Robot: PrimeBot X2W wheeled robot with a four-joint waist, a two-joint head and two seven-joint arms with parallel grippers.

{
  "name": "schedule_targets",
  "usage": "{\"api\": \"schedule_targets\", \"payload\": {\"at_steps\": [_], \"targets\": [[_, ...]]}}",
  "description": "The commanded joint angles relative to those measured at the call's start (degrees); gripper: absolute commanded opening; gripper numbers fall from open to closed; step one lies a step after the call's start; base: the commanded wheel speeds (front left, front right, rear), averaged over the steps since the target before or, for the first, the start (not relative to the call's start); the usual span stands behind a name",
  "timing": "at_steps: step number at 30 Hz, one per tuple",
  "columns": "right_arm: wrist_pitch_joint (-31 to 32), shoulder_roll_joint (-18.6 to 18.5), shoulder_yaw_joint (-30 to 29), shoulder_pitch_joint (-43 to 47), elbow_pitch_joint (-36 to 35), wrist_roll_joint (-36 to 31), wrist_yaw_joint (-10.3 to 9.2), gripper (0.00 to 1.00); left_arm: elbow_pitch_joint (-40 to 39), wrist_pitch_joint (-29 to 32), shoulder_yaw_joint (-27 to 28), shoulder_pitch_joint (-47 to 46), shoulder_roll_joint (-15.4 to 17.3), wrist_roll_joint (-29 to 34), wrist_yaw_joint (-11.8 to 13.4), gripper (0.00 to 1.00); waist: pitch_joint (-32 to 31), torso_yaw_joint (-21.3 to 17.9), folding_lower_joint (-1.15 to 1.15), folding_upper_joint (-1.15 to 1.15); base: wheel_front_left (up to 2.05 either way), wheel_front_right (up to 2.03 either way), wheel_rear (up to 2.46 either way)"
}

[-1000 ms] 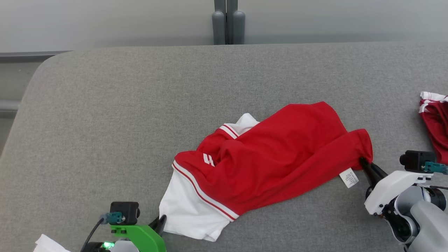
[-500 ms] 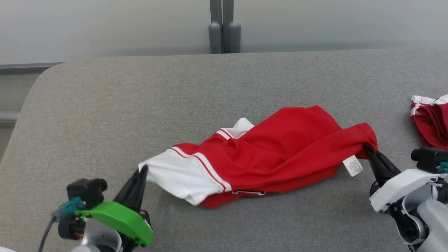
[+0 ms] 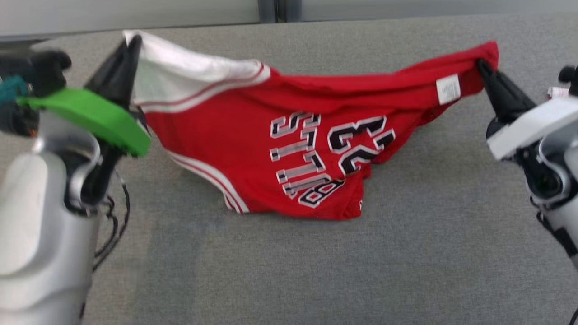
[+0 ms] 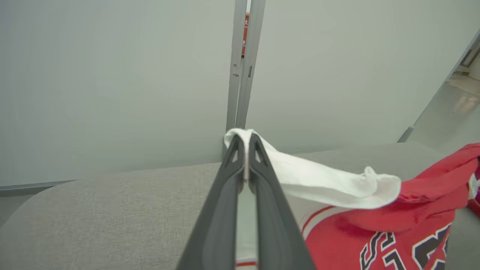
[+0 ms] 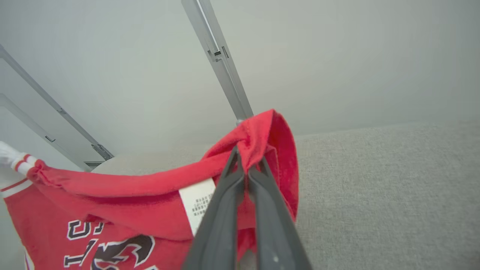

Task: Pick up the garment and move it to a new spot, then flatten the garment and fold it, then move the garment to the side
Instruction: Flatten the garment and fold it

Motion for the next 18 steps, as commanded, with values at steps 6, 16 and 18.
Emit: {"api": "schedule_targets", "payload": {"at_steps": [6,16,18], "targets": [[2.67,0.74,1.84,-18.69,3.88,4.56,0.02,0.00,12.43,-0.01,-2.90,-23.48,2.61,-0.60,-0.38,0.00,12.60,-1.82,0.00,0.00,0.00,0.00,0.00],[-2.01,2.54,3.69,-46.16,12.33,6.35,0.02,0.00,29.06,-5.08,-3.36,-54.84,3.81,-4.01,-0.33,0.00,20.34,-3.40,0.00,0.00,0.00,0.00,0.00],[-3.76,3.30,3.33,-49.67,13.91,7.78,0.02,0.00,31.96,-7.18,-2.88,-59.49,3.56,-4.92,-0.33,0.00,20.76,-3.63,0.00,0.00,0.00,0.00,0.00]]}}
